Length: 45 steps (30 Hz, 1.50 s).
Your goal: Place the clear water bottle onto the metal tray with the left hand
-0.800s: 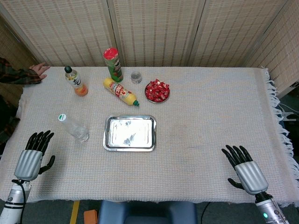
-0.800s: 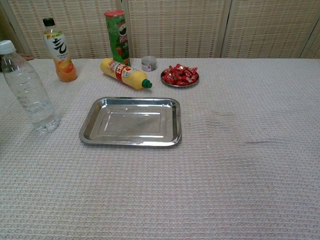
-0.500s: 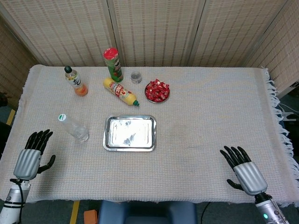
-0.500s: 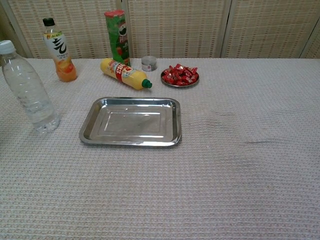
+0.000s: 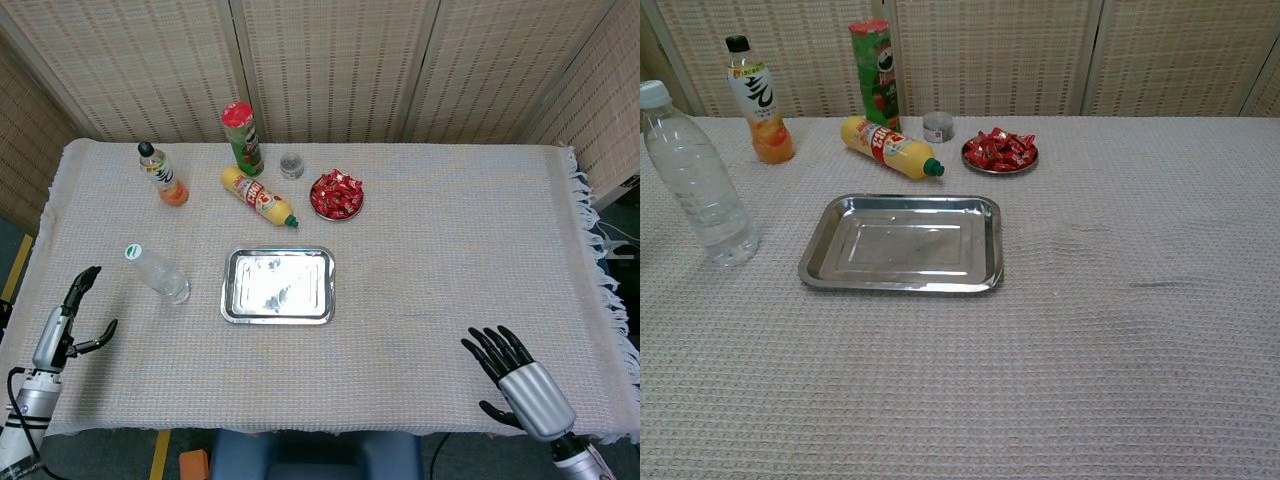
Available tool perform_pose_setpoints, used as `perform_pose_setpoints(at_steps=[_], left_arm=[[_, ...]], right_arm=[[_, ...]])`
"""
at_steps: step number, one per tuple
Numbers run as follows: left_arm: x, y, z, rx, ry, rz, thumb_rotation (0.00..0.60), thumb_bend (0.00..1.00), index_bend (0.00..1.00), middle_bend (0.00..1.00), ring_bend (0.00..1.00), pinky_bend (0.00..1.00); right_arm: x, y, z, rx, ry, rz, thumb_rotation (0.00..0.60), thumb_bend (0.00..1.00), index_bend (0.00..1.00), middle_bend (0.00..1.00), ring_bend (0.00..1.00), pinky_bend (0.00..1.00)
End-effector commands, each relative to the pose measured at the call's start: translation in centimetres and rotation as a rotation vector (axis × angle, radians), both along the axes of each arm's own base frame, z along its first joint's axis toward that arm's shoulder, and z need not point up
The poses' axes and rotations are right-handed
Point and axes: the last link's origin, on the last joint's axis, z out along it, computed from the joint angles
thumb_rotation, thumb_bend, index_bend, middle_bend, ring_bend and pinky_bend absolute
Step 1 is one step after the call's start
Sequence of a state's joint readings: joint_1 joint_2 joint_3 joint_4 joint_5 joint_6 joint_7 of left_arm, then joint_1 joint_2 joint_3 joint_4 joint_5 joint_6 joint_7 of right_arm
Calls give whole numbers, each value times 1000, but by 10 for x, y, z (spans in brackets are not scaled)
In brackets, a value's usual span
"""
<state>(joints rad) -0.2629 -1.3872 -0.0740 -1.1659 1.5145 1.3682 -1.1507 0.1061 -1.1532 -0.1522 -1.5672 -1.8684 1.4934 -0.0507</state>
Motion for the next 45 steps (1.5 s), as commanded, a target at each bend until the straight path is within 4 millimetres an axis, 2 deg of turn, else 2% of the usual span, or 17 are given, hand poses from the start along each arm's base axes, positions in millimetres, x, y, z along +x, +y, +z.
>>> perform_pose_setpoints(at_steps=[1, 12, 18, 27, 38, 41, 45], left_arm=[[2, 23, -26, -23, 29, -3, 600, 349, 0, 0, 0, 15], [3, 48, -51, -61, 89, 0, 600, 347, 0, 0, 0, 7], [8, 59, -61, -83, 56, 12, 600, 347, 0, 0, 0, 7], [15, 72, -73, -137, -1, 29, 600, 345, 0, 0, 0, 20], [17, 84, -83, -136, 34, 53, 600, 356, 0, 0, 0, 56], [17, 87, -84, -122, 44, 66, 600, 369, 39, 65, 1, 89], [16, 89, -84, -104, 47, 89, 600, 405, 190, 237, 99, 208]], right_arm=[[1, -2, 1, -5, -4, 12, 600, 83, 0, 0, 0, 0], [3, 6, -3, 56, -17, 41, 600, 84, 0, 0, 0, 0], [4, 7, -3, 75, -18, 43, 600, 83, 0, 0, 0, 0], [4, 6, -4, 80, -10, 31, 600, 83, 0, 0, 0, 0], [4, 5, -6, 96, 0, 21, 600, 83, 0, 0, 0, 0], [4, 6, -6, 102, 3, 22, 600, 84, 0, 0, 0, 0], [5, 6, -6, 105, 5, 22, 600, 83, 0, 0, 0, 0]])
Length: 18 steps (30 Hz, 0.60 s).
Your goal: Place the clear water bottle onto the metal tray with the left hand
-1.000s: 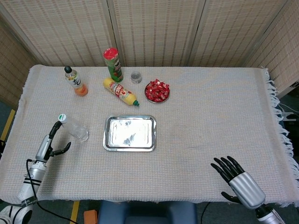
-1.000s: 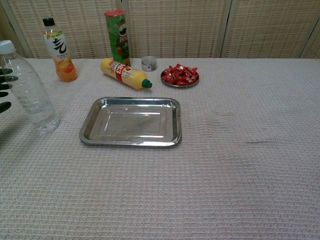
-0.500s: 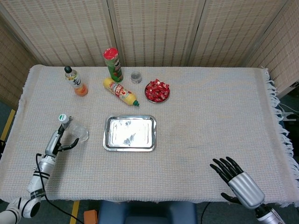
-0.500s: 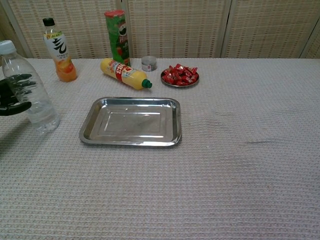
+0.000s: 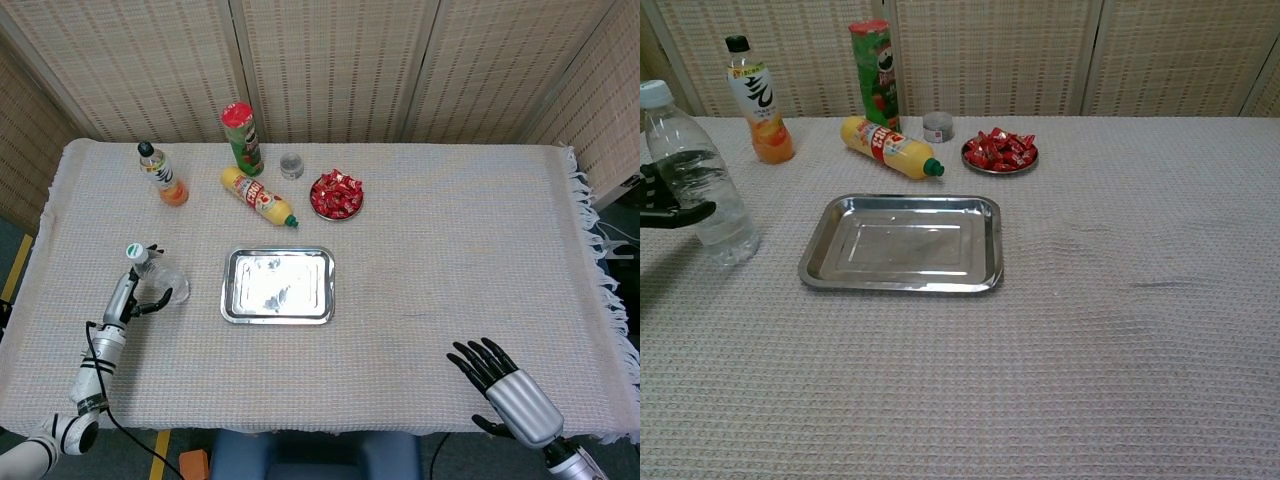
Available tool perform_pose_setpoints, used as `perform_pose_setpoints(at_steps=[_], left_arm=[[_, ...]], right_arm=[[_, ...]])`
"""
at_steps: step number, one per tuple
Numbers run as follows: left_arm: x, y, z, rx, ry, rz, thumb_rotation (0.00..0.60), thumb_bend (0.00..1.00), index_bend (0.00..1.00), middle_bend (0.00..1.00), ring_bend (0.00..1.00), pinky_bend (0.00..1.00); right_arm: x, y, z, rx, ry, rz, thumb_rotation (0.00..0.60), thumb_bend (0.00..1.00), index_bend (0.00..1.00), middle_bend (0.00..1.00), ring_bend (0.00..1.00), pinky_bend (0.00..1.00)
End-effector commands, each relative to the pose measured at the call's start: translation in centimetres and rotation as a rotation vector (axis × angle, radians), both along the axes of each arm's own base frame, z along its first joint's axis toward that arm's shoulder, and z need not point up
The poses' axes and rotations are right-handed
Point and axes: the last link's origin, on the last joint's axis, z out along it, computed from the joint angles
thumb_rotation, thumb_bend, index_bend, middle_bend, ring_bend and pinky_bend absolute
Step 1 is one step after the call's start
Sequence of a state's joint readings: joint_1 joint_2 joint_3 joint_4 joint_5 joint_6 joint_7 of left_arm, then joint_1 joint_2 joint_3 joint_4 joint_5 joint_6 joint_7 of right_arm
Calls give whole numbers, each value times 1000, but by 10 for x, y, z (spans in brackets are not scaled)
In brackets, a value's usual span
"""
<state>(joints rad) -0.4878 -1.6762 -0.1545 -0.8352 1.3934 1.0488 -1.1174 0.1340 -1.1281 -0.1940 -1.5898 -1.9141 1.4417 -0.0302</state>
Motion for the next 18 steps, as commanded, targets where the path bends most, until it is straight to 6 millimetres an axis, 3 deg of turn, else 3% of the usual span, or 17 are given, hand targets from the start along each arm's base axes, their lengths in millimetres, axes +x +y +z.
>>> perform_pose_setpoints(at_steps=[1, 8, 15, 18], left_arm=[[-1, 1, 0, 9, 0, 14, 600, 415, 224, 267, 126, 240], [-1, -5, 7, 38, 2, -12, 600, 447, 293, 329, 178, 321], [-28, 3, 58, 356, 213, 57, 600, 446, 312, 337, 186, 324], [-24, 0, 57, 358, 116, 58, 600, 446, 305, 332, 180, 318]], right_arm=[[0, 0, 0, 1, 1, -2, 600, 83, 0, 0, 0, 0], [0, -1, -1, 2, 6, -7, 600, 83, 0, 0, 0, 0], [1, 2, -1, 7, 10, -1, 600, 84, 0, 0, 0, 0], [2, 3, -2, 9, 12, 2, 600, 83, 0, 0, 0, 0]])
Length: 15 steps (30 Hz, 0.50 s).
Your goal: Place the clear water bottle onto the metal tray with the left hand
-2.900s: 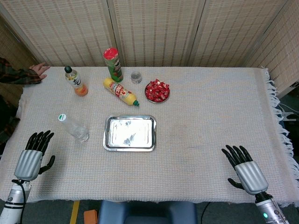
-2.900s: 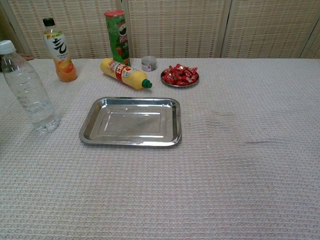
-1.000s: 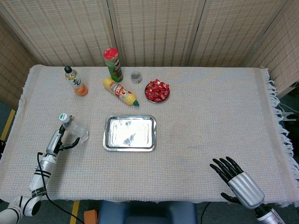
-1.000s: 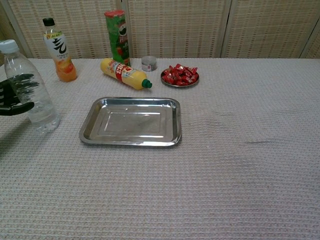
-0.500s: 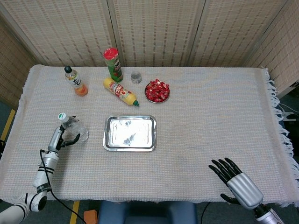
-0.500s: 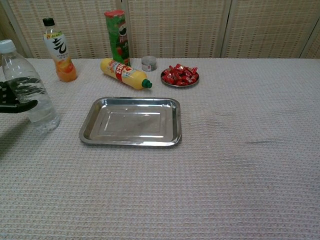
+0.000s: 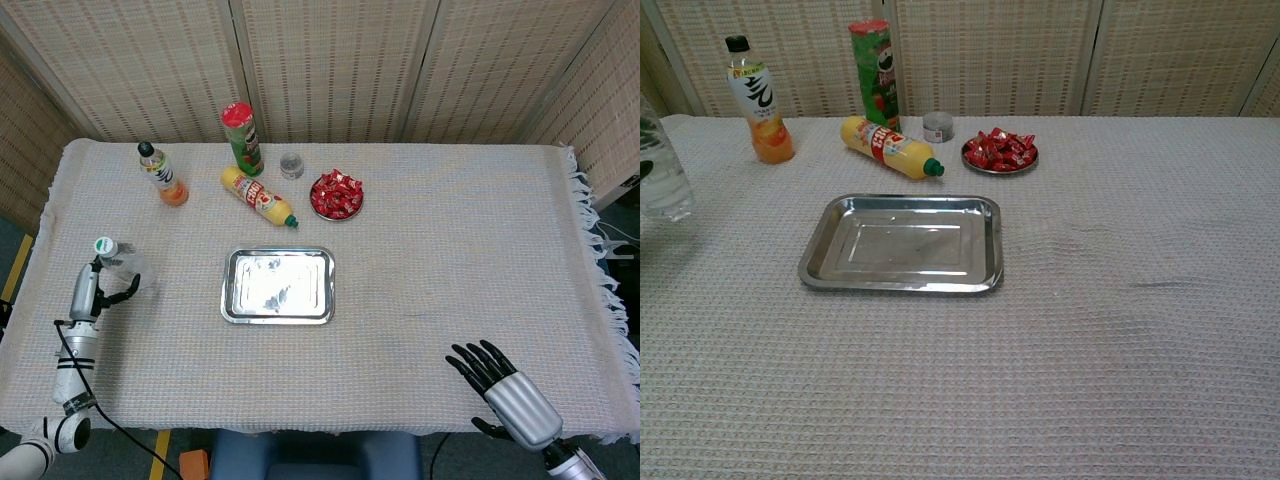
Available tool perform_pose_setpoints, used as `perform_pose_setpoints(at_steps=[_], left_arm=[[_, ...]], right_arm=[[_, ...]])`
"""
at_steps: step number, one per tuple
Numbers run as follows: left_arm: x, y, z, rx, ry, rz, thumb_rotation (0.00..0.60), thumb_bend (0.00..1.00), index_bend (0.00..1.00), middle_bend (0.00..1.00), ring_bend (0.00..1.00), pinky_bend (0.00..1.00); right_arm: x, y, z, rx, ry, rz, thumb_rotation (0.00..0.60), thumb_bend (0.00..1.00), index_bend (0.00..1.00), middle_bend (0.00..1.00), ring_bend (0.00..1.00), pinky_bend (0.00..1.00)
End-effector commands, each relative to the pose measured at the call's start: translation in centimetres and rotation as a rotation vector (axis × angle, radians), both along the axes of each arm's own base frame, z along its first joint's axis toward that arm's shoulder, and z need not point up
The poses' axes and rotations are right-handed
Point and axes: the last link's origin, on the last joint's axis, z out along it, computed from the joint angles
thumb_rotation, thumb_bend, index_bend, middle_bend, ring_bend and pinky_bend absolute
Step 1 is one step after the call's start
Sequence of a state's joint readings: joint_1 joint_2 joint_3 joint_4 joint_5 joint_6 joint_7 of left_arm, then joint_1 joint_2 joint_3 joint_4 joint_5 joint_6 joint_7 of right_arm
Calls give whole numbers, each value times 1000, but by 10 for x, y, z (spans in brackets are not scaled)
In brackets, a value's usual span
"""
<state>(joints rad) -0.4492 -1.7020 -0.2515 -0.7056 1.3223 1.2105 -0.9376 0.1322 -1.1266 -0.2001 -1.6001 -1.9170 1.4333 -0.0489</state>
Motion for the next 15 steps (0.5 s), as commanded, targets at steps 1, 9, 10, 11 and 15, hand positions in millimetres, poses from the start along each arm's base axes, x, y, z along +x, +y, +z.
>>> perform_pose_setpoints(at_steps=[1, 9, 10, 11, 15], left_arm=[[6, -10, -3, 10, -124, -25, 600, 446, 299, 328, 177, 313], [73, -55, -51, -320, -247, -226, 600, 444, 288, 320, 170, 310], [75, -55, -51, -319, -249, -232, 600, 444, 288, 319, 169, 309], [76, -55, -50, -316, -248, -235, 600, 444, 287, 319, 168, 309], [74, -42, -38, -200, -160, -221, 600, 444, 286, 317, 166, 307]], right_arm=[[0, 0, -1, 1, 1, 1, 600, 83, 0, 0, 0, 0], [0, -3, -8, 18, 21, -12, 600, 84, 0, 0, 0, 0], [0, -3, -8, 18, 23, -12, 600, 83, 0, 0, 0, 0], [0, -3, -8, 19, 23, -12, 600, 84, 0, 0, 0, 0], [0, -3, -9, 24, 26, -12, 600, 84, 0, 0, 0, 0]])
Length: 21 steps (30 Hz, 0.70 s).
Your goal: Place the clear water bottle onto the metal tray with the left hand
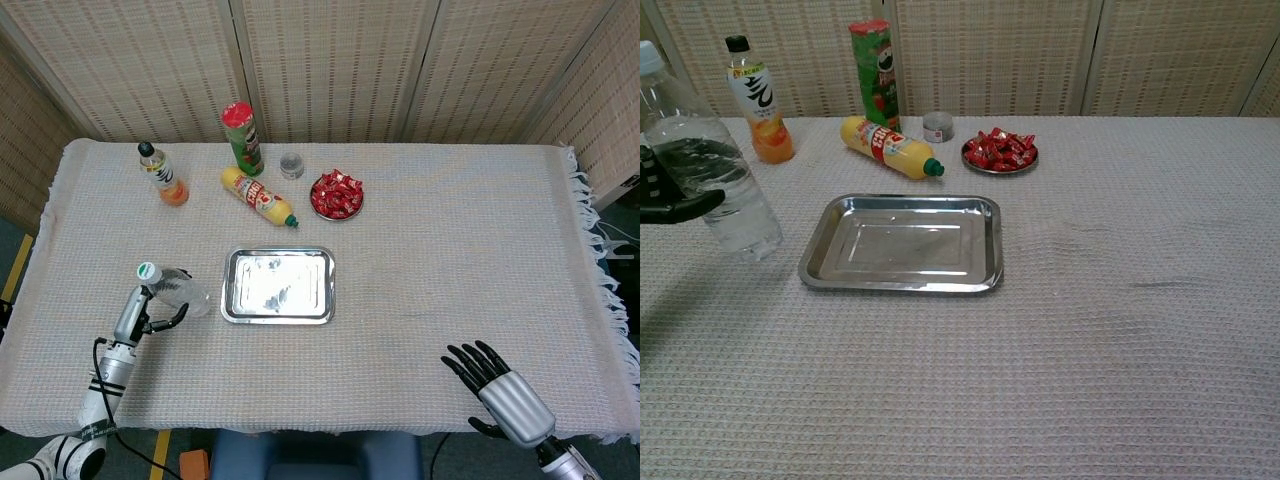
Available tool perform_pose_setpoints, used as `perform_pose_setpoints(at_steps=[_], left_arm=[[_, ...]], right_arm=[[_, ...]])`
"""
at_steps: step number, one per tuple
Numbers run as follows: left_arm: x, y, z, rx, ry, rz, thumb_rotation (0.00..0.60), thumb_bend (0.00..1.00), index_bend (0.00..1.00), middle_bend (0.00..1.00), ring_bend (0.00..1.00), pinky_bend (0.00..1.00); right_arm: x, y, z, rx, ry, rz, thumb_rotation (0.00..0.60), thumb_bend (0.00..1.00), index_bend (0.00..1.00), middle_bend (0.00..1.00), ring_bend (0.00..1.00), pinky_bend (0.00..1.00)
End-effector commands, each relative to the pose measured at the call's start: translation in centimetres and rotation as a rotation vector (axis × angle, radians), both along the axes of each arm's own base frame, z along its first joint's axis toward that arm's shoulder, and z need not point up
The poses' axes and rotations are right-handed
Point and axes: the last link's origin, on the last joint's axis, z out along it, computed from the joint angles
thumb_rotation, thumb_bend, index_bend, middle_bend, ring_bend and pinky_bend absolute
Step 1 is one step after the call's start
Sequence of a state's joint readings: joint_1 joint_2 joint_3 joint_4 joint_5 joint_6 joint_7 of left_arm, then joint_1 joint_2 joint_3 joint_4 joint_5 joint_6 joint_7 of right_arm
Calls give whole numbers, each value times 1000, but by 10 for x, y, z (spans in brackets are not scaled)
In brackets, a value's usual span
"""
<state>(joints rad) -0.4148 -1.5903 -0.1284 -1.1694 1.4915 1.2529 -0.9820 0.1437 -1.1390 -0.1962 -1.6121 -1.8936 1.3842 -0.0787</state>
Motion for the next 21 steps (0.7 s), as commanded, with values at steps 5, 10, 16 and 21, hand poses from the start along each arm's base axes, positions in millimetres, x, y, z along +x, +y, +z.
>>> perform_pose_setpoints(at_steps=[5, 10, 16, 21], left_arm=[[-37, 34, 47, 220, 91, 152, 600, 444, 279, 311, 160, 301], [4, 20, 69, 266, 37, -22, 600, 445, 276, 308, 157, 299], [41, 15, 101, 335, 81, -135, 600, 447, 274, 306, 158, 307], [-2, 15, 62, 133, 109, 11, 600, 445, 265, 303, 157, 309]], right_arm=[[1, 1, 2, -9, -5, 5, 600, 84, 0, 0, 0, 0], [1, 1, 2, -9, -2, 0, 600, 84, 0, 0, 0, 0], [1, -3, 6, -20, -23, -15, 600, 83, 0, 0, 0, 0], [0, -4, 7, -20, -20, -20, 600, 84, 0, 0, 0, 0]])
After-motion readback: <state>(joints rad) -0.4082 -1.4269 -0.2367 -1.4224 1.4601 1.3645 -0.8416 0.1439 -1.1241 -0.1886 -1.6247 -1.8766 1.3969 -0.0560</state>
